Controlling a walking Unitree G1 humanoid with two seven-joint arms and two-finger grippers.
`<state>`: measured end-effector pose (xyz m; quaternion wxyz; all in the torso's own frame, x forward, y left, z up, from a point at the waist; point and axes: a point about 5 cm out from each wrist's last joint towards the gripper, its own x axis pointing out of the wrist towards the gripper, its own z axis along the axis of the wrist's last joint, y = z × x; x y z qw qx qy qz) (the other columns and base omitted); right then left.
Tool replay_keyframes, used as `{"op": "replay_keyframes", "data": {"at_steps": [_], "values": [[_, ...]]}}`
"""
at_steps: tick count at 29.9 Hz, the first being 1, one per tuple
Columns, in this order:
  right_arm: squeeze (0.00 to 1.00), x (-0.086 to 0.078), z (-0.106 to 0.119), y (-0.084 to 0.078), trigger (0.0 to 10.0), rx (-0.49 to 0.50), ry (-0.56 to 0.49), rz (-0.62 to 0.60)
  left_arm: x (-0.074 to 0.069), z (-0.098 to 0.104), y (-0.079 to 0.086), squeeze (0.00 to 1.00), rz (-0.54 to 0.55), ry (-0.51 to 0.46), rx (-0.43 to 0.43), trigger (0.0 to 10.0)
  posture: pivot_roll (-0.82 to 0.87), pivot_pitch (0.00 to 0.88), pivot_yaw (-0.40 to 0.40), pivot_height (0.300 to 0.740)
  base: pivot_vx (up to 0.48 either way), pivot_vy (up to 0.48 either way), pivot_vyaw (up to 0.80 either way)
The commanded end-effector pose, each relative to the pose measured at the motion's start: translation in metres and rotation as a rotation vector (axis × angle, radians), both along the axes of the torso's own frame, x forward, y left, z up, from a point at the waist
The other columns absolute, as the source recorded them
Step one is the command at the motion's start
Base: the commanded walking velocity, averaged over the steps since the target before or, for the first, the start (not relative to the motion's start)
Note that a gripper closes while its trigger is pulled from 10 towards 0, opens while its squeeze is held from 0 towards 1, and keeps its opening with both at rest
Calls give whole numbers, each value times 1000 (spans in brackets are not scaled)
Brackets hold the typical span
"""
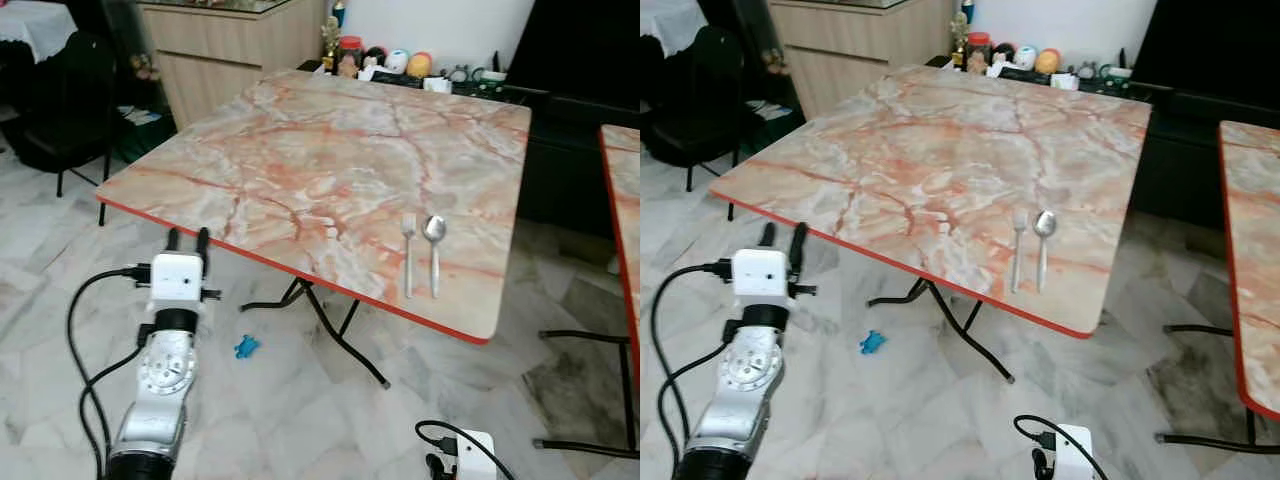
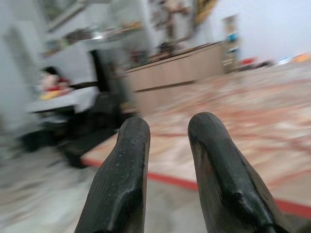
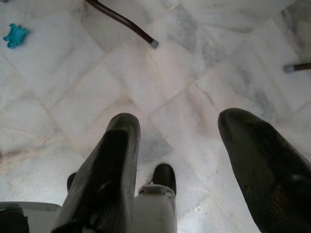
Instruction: Setting the table
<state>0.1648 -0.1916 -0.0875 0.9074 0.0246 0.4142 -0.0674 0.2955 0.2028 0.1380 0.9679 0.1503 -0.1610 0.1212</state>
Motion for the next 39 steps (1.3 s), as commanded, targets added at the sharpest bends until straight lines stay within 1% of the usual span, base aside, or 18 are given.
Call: {"op": "replay_keyframes", "data": {"at_steps": [1, 2, 4, 6, 9, 10, 12, 13, 17, 18, 19, 22, 23, 25, 26, 28, 35, 39], "values": [[0, -3, -1, 0, 10000, 4, 13, -10, -2, -4, 18, 0, 105, 25, 42, 10000, 4, 1, 22, 740, 0, 0, 0], [0, -3, -1, 0, 10000, 4, 12, -11, -4, -8, 29, 0, 172, 37, 50, 10000, 5, 2, 22, 740, 0, 0, 0], [0, -3, -1, 0, 10000, 3, 11, -12, -7, -13, 38, 0, 228, 49, 31, 10000, 5, 5, 23, 740, 0, 0, 0], [0, -3, -1, -1, 10000, -5, 12, -19, -13, -28, 57, 0, 340, 111, -41, 10000, 3, 7, 24, 740, 0, 0, 0], [0, -3, -1, -1, 10000, -6, 11, -20, -15, -39, 65, 0, 386, 158, -79, 10000, 4, 8, 23, 740, 0, 0, 0], [0, -3, -1, -1, 10000, -7, 11, -21, -16, -48, 70, 0, 397, 207, -83, 10000, 8, 7, 23, 740, 0, 0, 0], [0, -2, -1, -2, 10000, -9, 10, -24, -20, -63, 78, 0, 421, 287, -68, 10000, 6, 8, 25, 740, 0, 0, 0], [0, -2, -1, -3, 10000, -11, 8, -26, -23, -71, 81, 0, 416, 329, -20, 10000, 5, 6, 25, 740, 0, 0, 0], [0, -1, 0, -4, 10000, -15, 3, -33, -26, -87, 81, 0, 390, 418, 8, 10000, 7, 5, 24, 740, 0, 0, 0], [0, 0, 1, -5, 10000, -18, -2, -33, -28, -101, 76, 0, 344, 514, 11, 10000, 4, 6, 25, 740, 0, 0, 0], [0, 0, 1, -5, 10000, -21, -4, -33, -29, -108, 74, 0, 317, 560, 9, 10000, 4, 6, 25, 740, 0, 0, 0], [0, 2, 3, -9, 10000, -59, -15, -45, -33, -128, 62, 0, 224, 681, -58, 10000, 5, 1, 27, 740, 0, 0, 0], [0, 2, 3, -9, 10000, -59, -15, -45, -33, -128, 62, 0, 224, 681, -58, 10000, 5, 1, 27, 740, 0, 0, 0], [0, 3, 6, -18, 10000, -117, -34, -81, -42, -152, 43, 0, 90, 833, -51, 10000, 1, 0, 33, 740, 0, 0, 0], [0, 3, 6, -18, 10000, -117, -34, -81, -42, -152, 43, 0, 90, 833, -51, 10000, 1, 0, 33, 740, 0, 0, 0], [0, 2, 7, -25, 10000, -111, -45, -149, -50, -166, 34, 0, 29, 933, -88, 10000, -4, 0, 38, 740, 0, 0, 0], [0, 15, 20, -35, 10000, -202, -164, -153, -62, -177, 30, 0, -21, 995, -40, 10000, -15, 0, 43, 740, 0, 0, 0], [0, 30, 35, -38, 10000, -311, -282, -115, -68, -180, 33, 0, -26, 1012, -40, 10000, -15, 0, 38, 740, 0, 0, 0]]}}
